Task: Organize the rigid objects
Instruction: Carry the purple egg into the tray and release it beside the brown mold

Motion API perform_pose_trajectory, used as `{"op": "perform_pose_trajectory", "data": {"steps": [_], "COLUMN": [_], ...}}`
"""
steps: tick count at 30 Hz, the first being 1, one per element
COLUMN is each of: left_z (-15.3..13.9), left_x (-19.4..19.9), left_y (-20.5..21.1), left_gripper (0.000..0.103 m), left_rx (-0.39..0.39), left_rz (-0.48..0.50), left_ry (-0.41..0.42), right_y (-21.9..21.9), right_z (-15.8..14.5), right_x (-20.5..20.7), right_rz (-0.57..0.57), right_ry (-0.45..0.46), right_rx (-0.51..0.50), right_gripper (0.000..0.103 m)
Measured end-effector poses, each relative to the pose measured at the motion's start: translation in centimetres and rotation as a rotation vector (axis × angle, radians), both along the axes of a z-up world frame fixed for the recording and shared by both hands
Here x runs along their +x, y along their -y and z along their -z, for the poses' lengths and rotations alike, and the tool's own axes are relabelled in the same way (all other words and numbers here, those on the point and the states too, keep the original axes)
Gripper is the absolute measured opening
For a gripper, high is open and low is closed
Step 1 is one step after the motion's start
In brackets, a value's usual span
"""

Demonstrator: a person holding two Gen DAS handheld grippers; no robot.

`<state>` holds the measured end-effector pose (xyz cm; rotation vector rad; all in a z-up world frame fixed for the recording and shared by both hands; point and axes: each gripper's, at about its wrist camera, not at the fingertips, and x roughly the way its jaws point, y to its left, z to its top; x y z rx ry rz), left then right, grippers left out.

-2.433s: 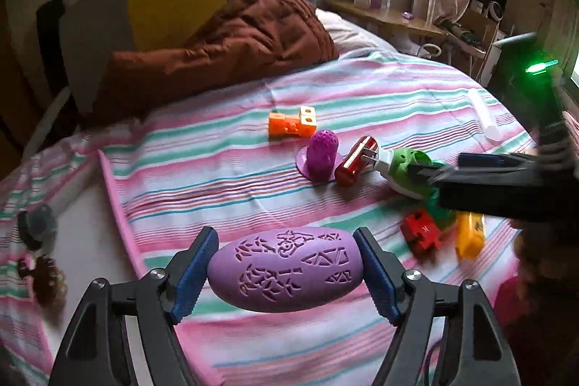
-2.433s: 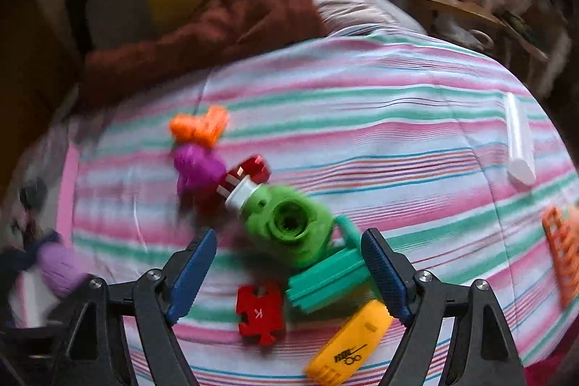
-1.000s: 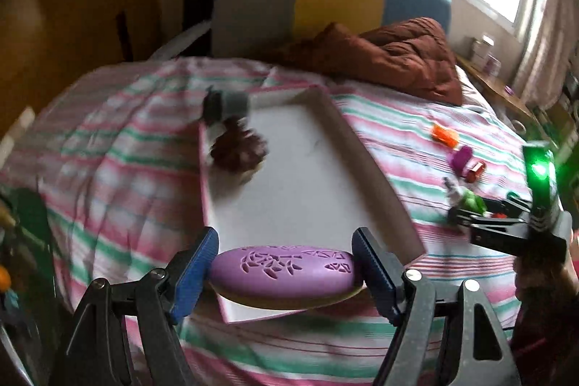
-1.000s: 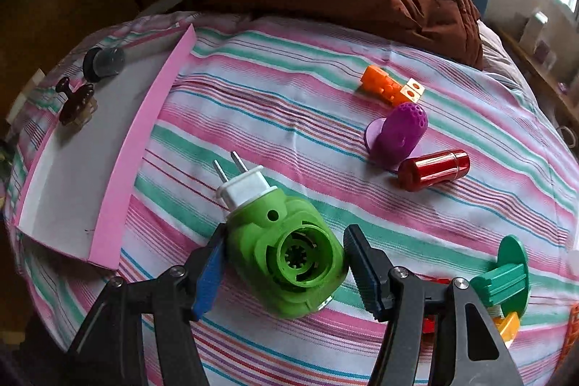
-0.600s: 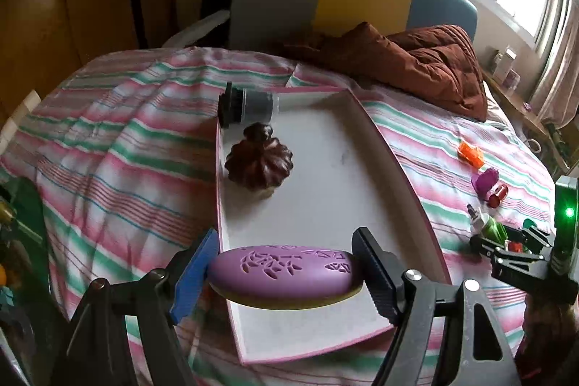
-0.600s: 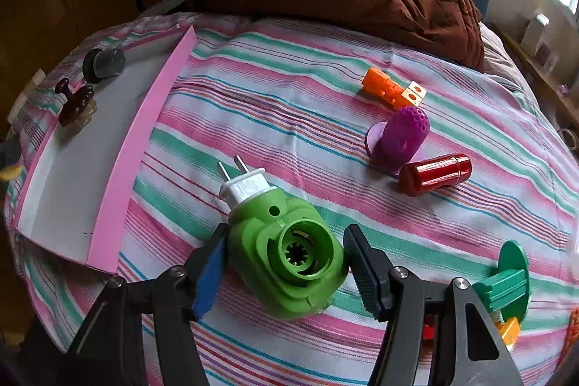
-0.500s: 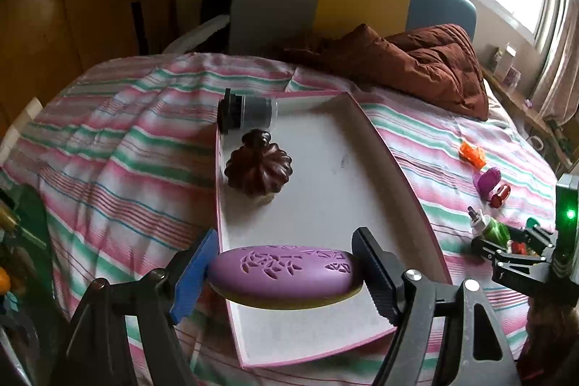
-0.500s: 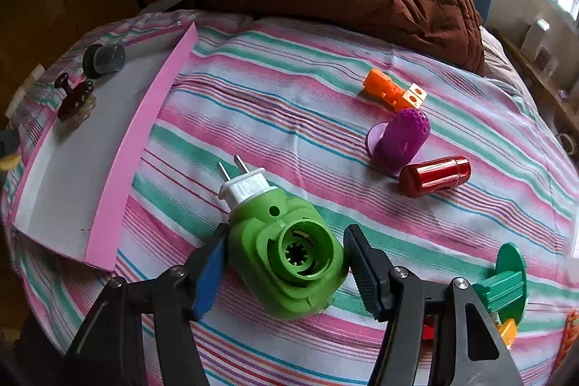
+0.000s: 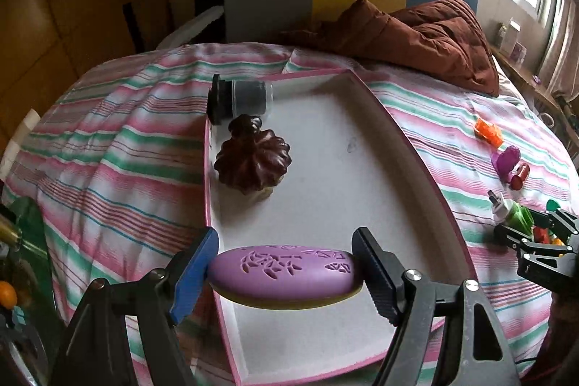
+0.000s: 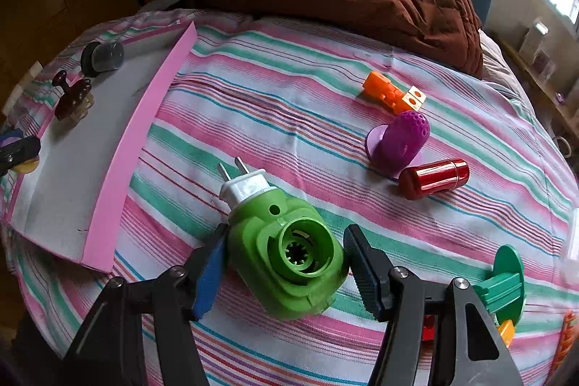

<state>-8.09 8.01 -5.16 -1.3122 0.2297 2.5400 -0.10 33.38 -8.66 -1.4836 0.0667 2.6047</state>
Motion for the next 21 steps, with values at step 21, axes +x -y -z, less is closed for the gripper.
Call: {"op": "perform_pose_trajectory", "data": {"steps": [21], "left_z": [3.4], "left_x": [-5.7], "left_y": [-1.4], "left_gripper": [0.078], "left_rx": [-0.106], "left_rz": [-0.011], "left_ry": [0.018], "right_y": [-0.2], "right_z": [0.1], "right_x": [-0.1], "right_rz": [0.005], "right_ry": [-0.003], "right_rx": [-0.007], "right_gripper": [0.064]}}
